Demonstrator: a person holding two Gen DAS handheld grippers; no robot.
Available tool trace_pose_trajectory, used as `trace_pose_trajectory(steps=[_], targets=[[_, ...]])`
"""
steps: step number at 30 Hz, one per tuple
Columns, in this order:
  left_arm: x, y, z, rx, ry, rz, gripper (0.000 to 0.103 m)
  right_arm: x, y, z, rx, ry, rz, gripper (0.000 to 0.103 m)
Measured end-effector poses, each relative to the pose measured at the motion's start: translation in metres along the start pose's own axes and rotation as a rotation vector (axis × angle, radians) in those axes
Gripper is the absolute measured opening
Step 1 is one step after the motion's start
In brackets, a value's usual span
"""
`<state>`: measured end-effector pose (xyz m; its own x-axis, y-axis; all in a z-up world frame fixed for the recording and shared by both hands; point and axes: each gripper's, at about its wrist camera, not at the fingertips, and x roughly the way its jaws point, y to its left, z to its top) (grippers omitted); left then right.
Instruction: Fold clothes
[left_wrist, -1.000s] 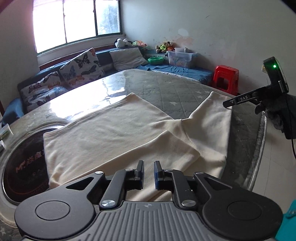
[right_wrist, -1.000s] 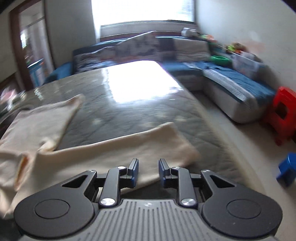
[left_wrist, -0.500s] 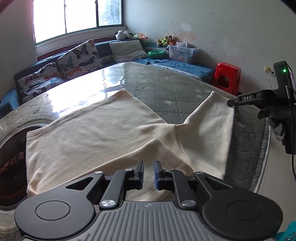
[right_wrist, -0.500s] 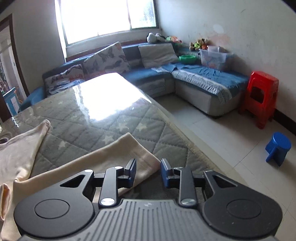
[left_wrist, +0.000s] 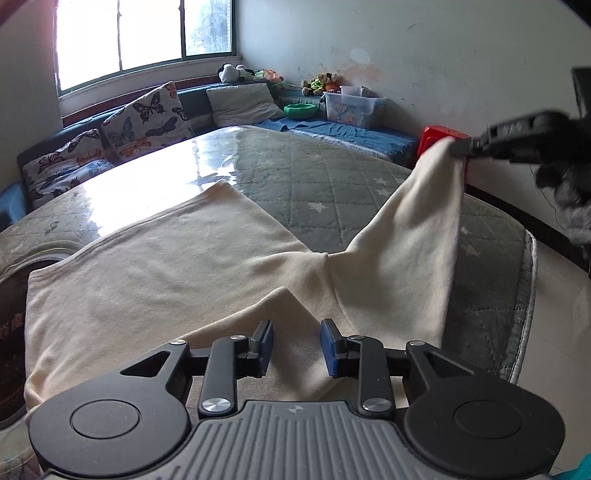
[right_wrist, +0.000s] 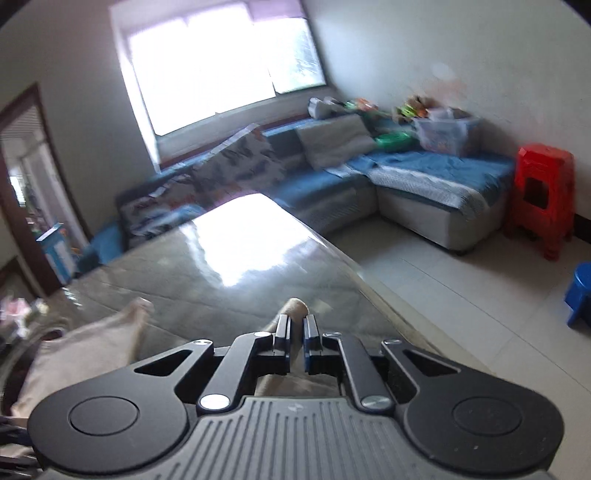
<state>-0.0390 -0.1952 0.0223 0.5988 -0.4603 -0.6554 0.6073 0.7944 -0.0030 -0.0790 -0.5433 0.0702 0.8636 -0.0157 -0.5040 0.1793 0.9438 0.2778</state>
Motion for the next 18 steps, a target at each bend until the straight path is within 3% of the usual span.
trace_pose_trajectory(steps=[5,8,13,18], targets=[[-0.016,0.006,-0.001,-0.039,-0.032,0.001,0.033,-0.028,0.037,0.022,-0.058,-0.052,0.131,0.006],[-0.038,0.017,-0.006,-0.065,-0.071,0.024,0.041,-0.041,0.061,0.031,-0.103,-0.076,0.201,0.006],[-0.075,0.049,-0.028,-0.135,-0.102,0.126,0.042,-0.052,0.126,0.037,-0.251,-0.077,0.353,0.006],[-0.111,0.079,-0.053,-0.197,-0.119,0.251,0.043,-0.049,0.198,0.019,-0.392,-0.026,0.502,0.006]])
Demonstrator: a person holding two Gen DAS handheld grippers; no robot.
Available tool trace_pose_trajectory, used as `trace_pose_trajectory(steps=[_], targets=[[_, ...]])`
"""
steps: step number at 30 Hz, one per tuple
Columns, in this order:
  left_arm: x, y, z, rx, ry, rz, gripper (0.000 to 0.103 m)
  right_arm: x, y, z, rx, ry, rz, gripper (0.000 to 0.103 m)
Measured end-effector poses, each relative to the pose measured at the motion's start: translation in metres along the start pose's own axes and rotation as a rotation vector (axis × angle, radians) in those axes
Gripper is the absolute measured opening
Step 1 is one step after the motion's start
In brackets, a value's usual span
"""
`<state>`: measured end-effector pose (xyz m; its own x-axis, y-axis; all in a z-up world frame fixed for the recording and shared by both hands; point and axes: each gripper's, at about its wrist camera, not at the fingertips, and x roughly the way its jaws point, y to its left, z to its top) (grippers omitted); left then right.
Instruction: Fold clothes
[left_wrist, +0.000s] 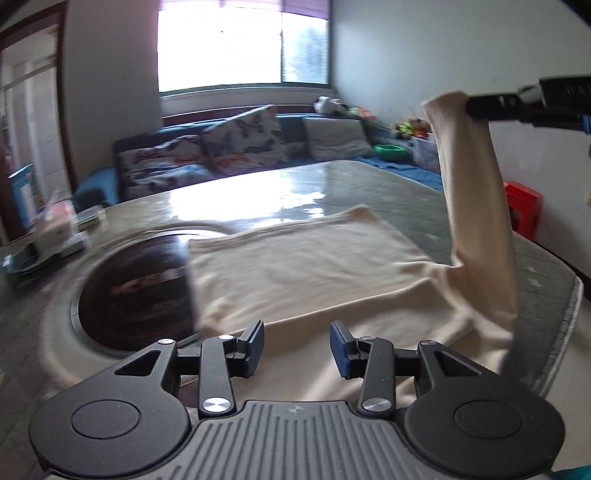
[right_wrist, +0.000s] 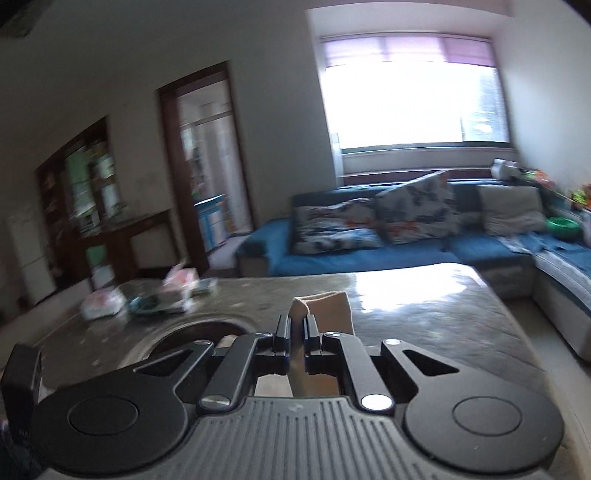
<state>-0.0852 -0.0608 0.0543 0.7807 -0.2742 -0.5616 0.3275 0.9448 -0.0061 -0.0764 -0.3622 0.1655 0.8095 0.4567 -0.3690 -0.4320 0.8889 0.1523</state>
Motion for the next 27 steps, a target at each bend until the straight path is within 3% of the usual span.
trace_pose_trajectory(steps=[6,9,14,18,27], targets=[[-0.024,0.043,-0.016,-0.088,-0.002,0.101,0.042,0.053,0.06,-0.02,-0.099,0.133,0.162,0.006],[-0.03,0.05,-0.021,-0.106,0.003,0.123,0.042,0.081,0.091,-0.044,-0.157,0.241,0.246,0.006],[-0.037,0.048,-0.021,-0.093,-0.01,0.117,0.042,0.087,0.112,-0.066,-0.225,0.354,0.33,0.01],[-0.033,0.038,-0.015,-0.062,-0.014,0.072,0.041,0.069,0.095,-0.066,-0.252,0.368,0.288,0.012],[0.002,-0.001,0.002,0.024,-0.011,-0.055,0.04,0.054,0.012,-0.077,-0.165,0.414,-0.007,0.012]])
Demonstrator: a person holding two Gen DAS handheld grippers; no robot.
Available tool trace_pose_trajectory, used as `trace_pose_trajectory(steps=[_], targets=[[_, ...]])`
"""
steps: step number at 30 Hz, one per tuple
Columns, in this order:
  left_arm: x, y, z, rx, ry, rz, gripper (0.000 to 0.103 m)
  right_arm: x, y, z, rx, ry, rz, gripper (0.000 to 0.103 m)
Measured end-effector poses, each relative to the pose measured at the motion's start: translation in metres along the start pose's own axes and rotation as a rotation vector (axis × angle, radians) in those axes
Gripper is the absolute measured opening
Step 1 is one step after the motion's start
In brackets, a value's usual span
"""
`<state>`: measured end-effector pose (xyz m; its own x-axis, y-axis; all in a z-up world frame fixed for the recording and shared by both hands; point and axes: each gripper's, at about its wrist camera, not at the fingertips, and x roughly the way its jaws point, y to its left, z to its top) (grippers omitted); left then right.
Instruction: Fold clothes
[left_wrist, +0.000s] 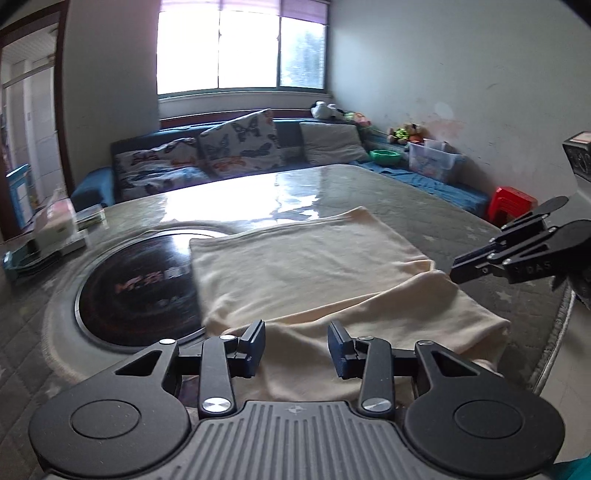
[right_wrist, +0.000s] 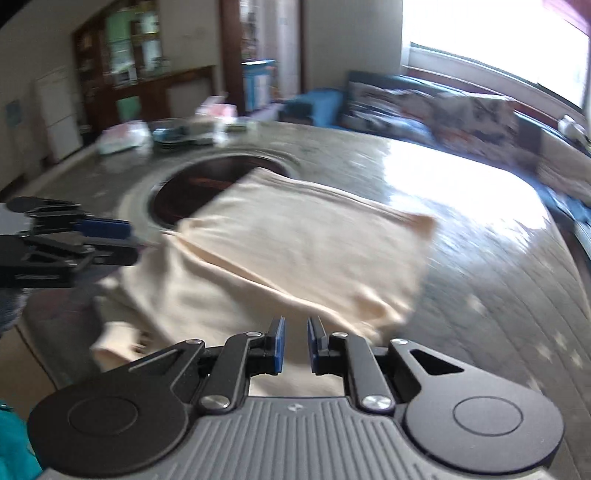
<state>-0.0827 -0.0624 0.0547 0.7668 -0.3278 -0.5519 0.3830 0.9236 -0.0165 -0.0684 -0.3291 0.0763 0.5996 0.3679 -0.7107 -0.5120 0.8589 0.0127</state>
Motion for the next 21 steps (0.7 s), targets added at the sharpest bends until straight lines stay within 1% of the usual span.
trace_pose_trajectory(steps=[1,2,3,4,5,10,12,14,17,19,21], targets=[[0.005,-0.002,0.001,0.01,0.004,-0.002,0.04,0.001,-0.004,0.0,0.002,-0.006,-0.011,0.013],[0.01,-0.004,0.002,0.017,0.011,0.005,0.04,0.002,-0.007,-0.001,0.0,-0.013,-0.017,0.016],[0.014,-0.004,0.003,0.016,0.022,0.015,0.04,0.004,-0.009,0.0,-0.008,-0.02,-0.022,0.02],[0.017,-0.002,0.002,0.012,0.03,0.02,0.039,0.006,-0.011,0.0,-0.019,-0.026,-0.027,0.029],[0.019,0.0,0.002,0.009,0.037,0.026,0.039,0.009,-0.013,-0.001,-0.03,-0.029,-0.029,0.031],[0.024,0.008,-0.001,-0.01,0.064,0.043,0.039,0.027,-0.011,0.0,-0.092,-0.025,0.005,0.031],[0.024,0.01,-0.001,-0.017,0.072,0.043,0.039,0.032,-0.01,0.001,-0.122,-0.025,0.029,0.03],[0.025,0.01,-0.001,-0.015,0.075,0.042,0.039,0.032,-0.015,0.002,-0.126,-0.025,0.057,0.03],[0.026,0.01,-0.001,-0.011,0.081,0.041,0.036,0.035,-0.025,0.004,-0.124,-0.007,0.102,0.029],[0.027,0.01,-0.001,-0.01,0.083,0.04,0.029,0.036,-0.031,0.004,-0.121,0.0,0.123,0.029],[0.028,0.01,-0.001,-0.01,0.085,0.039,0.028,0.036,-0.035,0.004,-0.116,0.007,0.142,0.028]])
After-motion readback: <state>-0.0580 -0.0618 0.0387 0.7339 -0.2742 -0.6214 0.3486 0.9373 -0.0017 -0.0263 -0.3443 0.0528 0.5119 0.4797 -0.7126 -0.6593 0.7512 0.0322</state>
